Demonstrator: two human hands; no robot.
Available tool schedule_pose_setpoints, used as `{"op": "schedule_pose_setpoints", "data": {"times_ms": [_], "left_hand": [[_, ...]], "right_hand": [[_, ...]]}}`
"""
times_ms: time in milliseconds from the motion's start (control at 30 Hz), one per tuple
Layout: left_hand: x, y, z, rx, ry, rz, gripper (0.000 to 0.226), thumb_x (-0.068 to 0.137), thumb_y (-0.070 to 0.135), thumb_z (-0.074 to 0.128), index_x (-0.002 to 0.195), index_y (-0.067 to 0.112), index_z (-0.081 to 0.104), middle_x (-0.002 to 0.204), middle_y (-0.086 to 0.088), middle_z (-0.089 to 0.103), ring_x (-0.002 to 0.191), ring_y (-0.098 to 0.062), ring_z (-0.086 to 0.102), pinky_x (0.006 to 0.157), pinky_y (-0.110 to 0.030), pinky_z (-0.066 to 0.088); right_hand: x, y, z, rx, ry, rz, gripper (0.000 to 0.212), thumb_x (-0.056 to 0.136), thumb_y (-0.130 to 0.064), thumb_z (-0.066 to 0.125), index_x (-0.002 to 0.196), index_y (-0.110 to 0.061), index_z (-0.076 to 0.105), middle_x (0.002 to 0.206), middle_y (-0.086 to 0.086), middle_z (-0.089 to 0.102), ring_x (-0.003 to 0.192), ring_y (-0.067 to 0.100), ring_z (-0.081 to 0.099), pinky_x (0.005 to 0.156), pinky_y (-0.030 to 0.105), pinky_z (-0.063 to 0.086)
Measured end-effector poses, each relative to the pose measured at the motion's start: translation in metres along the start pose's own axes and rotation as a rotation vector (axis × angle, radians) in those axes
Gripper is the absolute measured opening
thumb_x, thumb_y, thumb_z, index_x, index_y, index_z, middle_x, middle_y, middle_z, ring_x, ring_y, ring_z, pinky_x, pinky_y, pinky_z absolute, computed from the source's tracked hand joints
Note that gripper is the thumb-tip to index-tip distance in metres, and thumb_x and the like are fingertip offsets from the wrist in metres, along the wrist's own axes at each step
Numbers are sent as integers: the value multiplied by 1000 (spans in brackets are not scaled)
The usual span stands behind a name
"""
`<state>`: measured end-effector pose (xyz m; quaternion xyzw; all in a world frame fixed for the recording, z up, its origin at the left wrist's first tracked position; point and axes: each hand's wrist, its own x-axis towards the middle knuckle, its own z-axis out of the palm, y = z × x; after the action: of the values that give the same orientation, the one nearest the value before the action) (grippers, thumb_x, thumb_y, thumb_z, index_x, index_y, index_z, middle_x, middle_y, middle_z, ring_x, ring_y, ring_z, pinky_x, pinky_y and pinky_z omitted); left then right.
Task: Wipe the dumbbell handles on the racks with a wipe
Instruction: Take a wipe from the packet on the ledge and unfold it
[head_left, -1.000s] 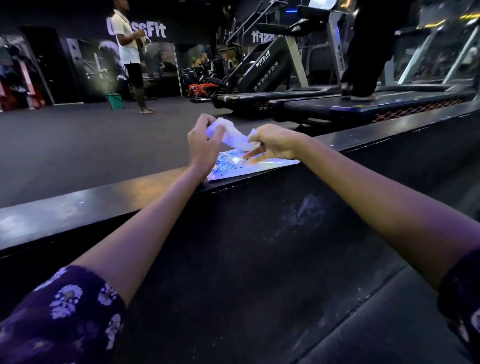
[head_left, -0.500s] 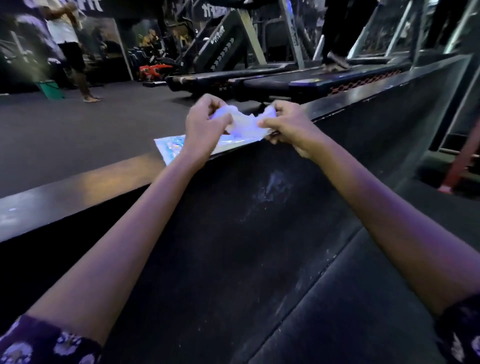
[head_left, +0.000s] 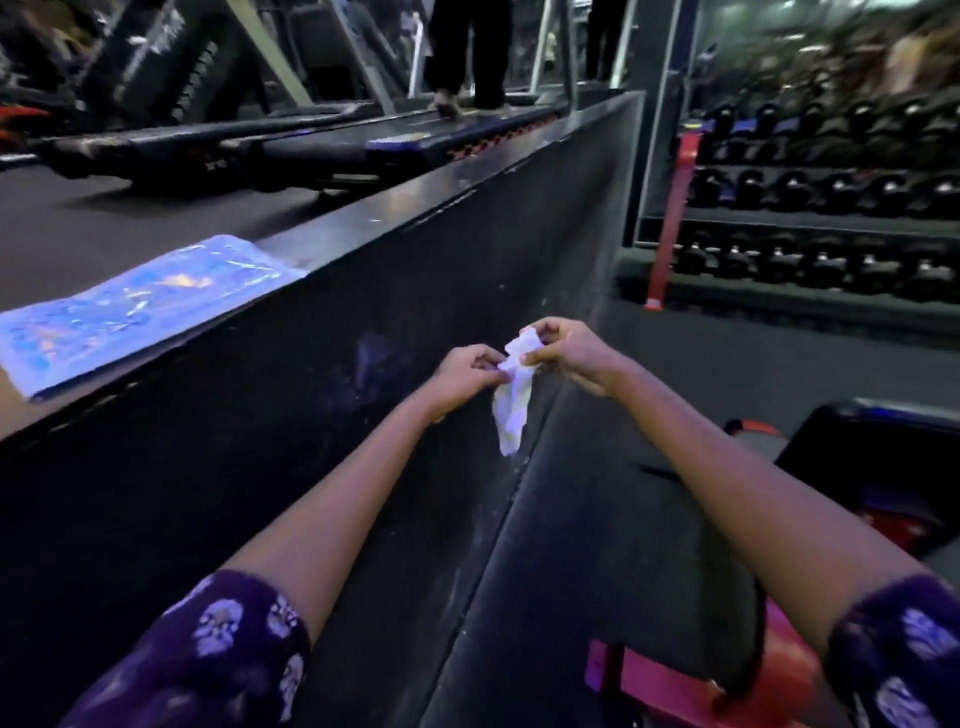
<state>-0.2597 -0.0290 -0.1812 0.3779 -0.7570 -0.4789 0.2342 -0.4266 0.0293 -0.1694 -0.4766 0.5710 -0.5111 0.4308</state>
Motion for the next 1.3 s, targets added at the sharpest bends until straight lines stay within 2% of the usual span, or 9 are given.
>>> {"op": "schedule_pose_setpoints", "data": {"times_ms": [133, 267, 367, 433, 600, 767, 1067, 1167, 1300], "left_hand": [[24, -14, 36, -120, 37, 26, 18, 89, 2, 65, 76, 13, 59, 72, -1, 58, 58, 2, 53, 59, -15, 43], [56, -15, 66, -175, 70, 35, 25, 91, 5, 64, 70, 16, 54, 70, 1, 54, 65, -5, 48, 62, -20, 38], [88, -17, 88, -193, 94, 15, 28, 90, 5, 64, 67, 16, 52, 69, 0, 54, 65, -6, 50, 62, -18, 40], [114, -22, 101, -212, 123, -2, 25, 89, 7, 66, 69, 16, 54, 73, -3, 56, 71, -13, 51, 67, -23, 42], [183, -29, 116, -226, 134, -30, 5, 93, 6, 60, 90, 5, 56, 77, 1, 54, 68, -6, 46, 50, -4, 36], [282, -19, 127, -327, 110, -33, 7, 95, 0, 53, 97, 6, 53, 89, -5, 56, 73, -11, 51, 56, -12, 43], [423, 3, 164, -261, -235, -124, 37, 90, -16, 37, 70, 10, 54, 69, -6, 53, 49, -7, 54, 44, -14, 45], [465, -1, 176, -342, -191, -130, 28, 89, -11, 52, 74, 11, 60, 66, -1, 61, 47, -1, 55, 46, -12, 44], [538, -6, 191, -365, -184, -99, 18, 80, -7, 70, 87, 8, 62, 83, -4, 64, 68, -10, 61, 54, -14, 48]], "right_hand": [[-1, 30, -25, 114, 164, 66, 14, 83, 4, 61, 83, -9, 56, 74, 6, 60, 64, 13, 55, 55, 17, 46], [-1, 43, -46, 209, 61, 117, 2, 87, -16, 60, 88, -17, 62, 75, -1, 65, 68, 11, 58, 59, 19, 44], [8, 60, -67, 159, 117, 184, 31, 80, -3, 64, 112, -4, 64, 91, 9, 65, 75, 17, 60, 65, 24, 47], [20, 71, -87, 226, 267, 227, 41, 76, 6, 65, 117, 7, 56, 89, 15, 61, 71, 22, 55, 63, 28, 49], [67, 90, -144, 287, 373, 263, 18, 80, 7, 62, 93, -4, 57, 81, 12, 63, 62, 18, 63, 53, 24, 52], [139, 99, -205, 313, 436, 301, 8, 85, 1, 57, 89, -5, 58, 68, 6, 63, 48, 9, 58, 45, 19, 47], [260, 115, -282, 380, 434, 251, 32, 100, -21, 36, 114, 3, 51, 94, 16, 62, 87, 27, 60, 83, 37, 47], [291, 122, -299, 382, 414, 254, 37, 92, -24, 56, 116, 5, 54, 92, 14, 65, 79, 22, 65, 63, 30, 53], [344, 139, -338, 313, 402, 255, 41, 80, 5, 59, 120, 0, 49, 94, 12, 62, 74, 21, 64, 45, 23, 48]]}}
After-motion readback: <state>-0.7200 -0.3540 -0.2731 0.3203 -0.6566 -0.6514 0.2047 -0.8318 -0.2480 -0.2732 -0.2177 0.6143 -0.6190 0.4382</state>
